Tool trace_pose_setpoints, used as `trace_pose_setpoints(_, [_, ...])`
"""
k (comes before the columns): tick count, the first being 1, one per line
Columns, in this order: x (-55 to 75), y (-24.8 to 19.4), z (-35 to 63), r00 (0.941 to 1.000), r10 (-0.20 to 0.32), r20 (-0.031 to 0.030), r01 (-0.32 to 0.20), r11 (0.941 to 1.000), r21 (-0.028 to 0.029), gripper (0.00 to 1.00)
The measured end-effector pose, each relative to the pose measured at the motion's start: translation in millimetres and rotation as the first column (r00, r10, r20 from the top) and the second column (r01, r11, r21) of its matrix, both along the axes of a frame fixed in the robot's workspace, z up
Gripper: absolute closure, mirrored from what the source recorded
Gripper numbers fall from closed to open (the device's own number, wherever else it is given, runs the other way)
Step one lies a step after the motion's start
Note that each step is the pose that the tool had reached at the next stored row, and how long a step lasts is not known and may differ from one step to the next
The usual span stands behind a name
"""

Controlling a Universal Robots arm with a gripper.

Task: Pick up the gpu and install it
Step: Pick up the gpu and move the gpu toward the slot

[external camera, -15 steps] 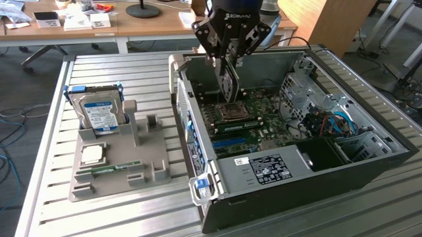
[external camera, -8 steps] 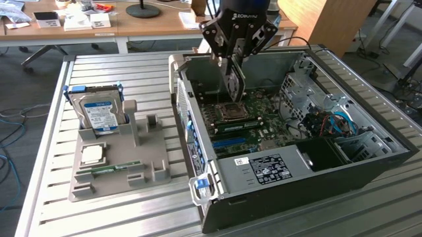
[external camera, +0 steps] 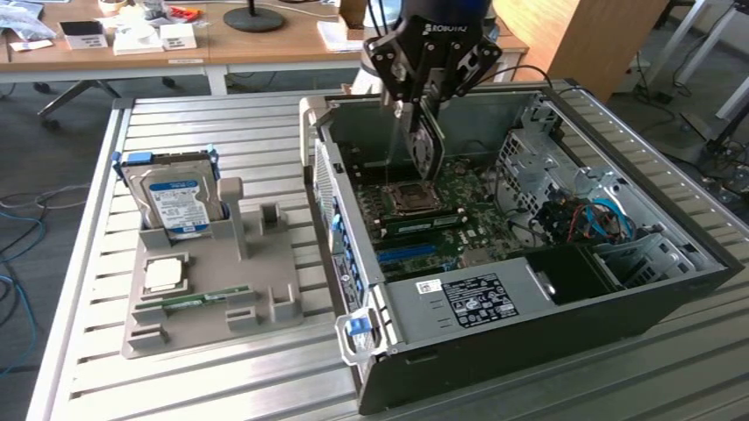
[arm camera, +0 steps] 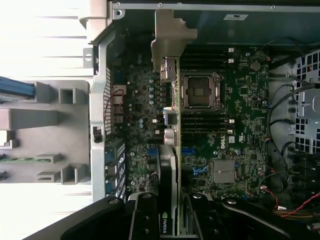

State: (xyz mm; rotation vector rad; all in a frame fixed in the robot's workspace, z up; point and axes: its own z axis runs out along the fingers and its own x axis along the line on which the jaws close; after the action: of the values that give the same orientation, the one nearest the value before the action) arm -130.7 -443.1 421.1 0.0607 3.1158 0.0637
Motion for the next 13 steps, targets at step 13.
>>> trace_pose_setpoints(13, [2.9, 0.1, 0.0, 1.0000, 0.000, 0.0001, 0.000, 1.0000, 0.0000, 0.73])
